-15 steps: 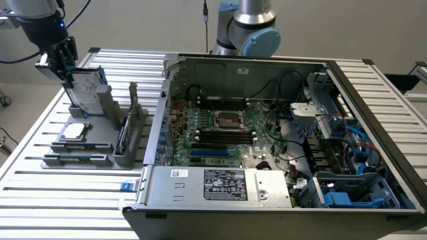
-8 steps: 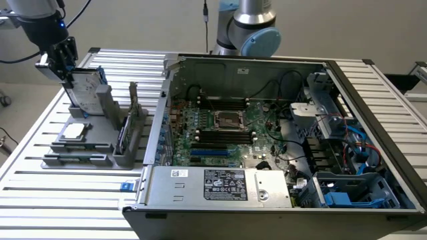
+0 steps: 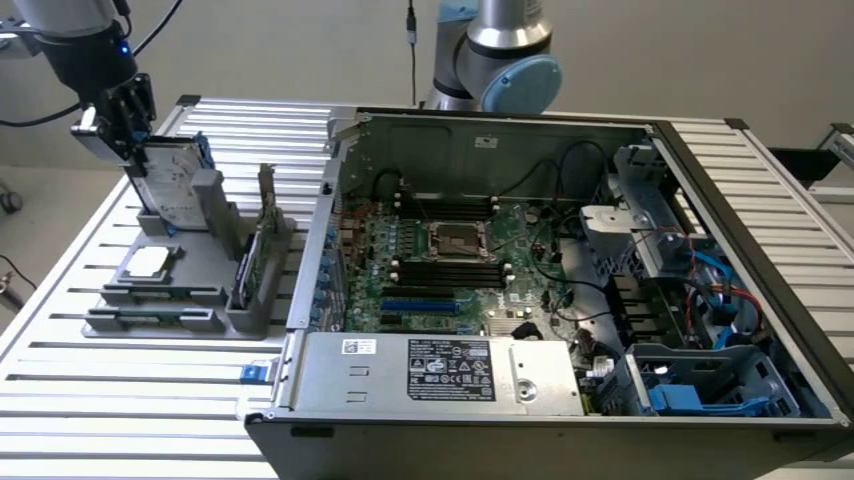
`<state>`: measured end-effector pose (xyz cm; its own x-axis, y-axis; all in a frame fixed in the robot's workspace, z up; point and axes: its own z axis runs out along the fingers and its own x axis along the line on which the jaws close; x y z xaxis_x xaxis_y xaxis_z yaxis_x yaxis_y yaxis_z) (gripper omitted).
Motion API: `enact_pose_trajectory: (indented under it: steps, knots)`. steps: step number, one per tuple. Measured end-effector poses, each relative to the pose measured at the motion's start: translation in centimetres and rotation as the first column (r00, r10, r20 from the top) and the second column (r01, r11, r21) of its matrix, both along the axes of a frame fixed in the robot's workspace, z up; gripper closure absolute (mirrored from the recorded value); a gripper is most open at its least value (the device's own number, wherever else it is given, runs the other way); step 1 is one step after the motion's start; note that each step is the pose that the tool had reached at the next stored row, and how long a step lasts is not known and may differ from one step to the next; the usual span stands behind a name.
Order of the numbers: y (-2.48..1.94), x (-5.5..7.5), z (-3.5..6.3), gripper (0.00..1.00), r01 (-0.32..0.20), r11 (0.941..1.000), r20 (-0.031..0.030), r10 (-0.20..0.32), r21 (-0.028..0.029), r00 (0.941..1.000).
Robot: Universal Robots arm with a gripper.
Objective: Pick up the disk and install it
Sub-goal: 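Pick up the disk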
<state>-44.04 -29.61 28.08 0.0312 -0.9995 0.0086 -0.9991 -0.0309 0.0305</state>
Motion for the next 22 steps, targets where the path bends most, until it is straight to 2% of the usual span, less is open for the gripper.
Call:
enact_pose_trajectory:
  steps: [6, 7, 14, 22]
  knots:
    - [0.05, 0.01, 0.0, 0.57, -0.002, 1.0, 0.0008, 0.002, -0.0027, 1.0]
    - [0.05, 0.01, 0.0, 0.64, -0.003, 1.0, 0.0012, 0.003, -0.003, 1.0]
    - [0.05, 0.01, 0.0, 0.67, -0.003, 1.0, 0.0023, 0.003, -0.0037, 1.0]
    - [-0.35, 0.01, -0.02, 0.67, -0.003, 1.0, 0.0042, 0.003, -0.0037, 1.0]
